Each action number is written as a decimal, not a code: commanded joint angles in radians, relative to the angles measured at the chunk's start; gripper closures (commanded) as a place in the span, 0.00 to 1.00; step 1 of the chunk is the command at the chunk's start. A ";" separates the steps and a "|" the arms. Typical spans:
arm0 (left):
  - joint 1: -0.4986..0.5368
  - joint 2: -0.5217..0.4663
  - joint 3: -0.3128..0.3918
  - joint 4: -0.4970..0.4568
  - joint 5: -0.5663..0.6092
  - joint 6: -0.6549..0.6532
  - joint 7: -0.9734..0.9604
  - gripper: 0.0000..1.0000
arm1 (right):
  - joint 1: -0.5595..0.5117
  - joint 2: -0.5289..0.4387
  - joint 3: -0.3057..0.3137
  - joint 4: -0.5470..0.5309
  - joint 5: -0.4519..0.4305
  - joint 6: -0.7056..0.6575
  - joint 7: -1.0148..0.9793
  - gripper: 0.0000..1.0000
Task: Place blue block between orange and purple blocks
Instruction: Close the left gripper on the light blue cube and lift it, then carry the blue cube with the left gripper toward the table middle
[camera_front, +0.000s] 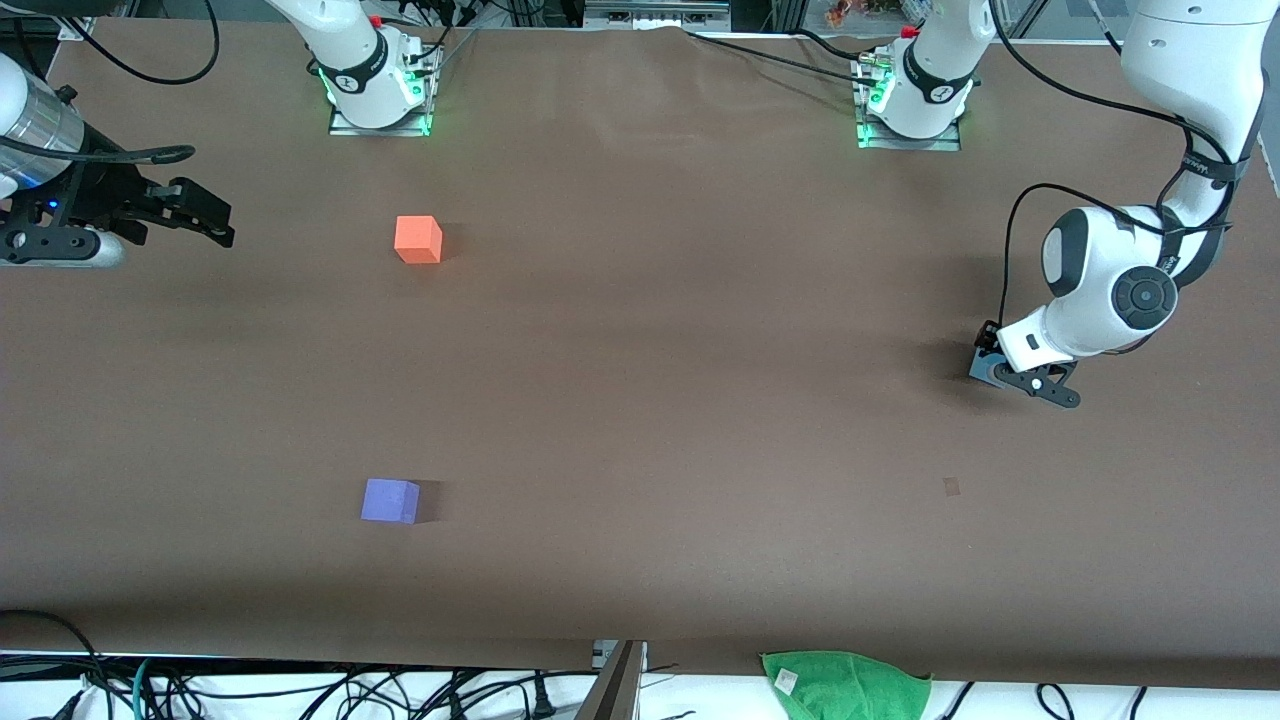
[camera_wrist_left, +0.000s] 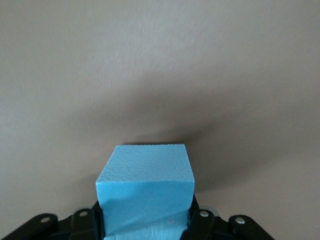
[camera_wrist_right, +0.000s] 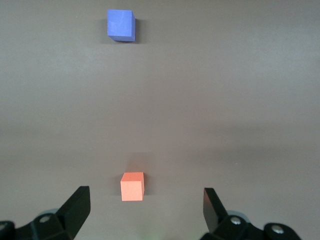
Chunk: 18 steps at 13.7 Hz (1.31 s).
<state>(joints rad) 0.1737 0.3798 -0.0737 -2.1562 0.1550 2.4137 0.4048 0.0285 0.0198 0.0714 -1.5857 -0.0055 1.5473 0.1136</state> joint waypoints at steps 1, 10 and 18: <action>0.003 -0.071 -0.095 0.071 0.012 -0.172 -0.009 0.95 | -0.009 0.003 0.008 0.009 0.002 -0.009 0.009 0.00; -0.215 0.007 -0.307 0.307 -0.120 -0.444 -0.563 0.94 | -0.007 0.029 0.007 0.013 0.039 0.005 0.001 0.00; -0.633 0.401 -0.249 0.647 -0.046 -0.222 -1.041 0.87 | -0.013 0.124 0.004 0.016 0.045 0.016 -0.025 0.00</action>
<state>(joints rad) -0.3869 0.7019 -0.3635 -1.5816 0.0578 2.1326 -0.5706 0.0277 0.1241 0.0705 -1.5857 0.0257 1.5655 0.1015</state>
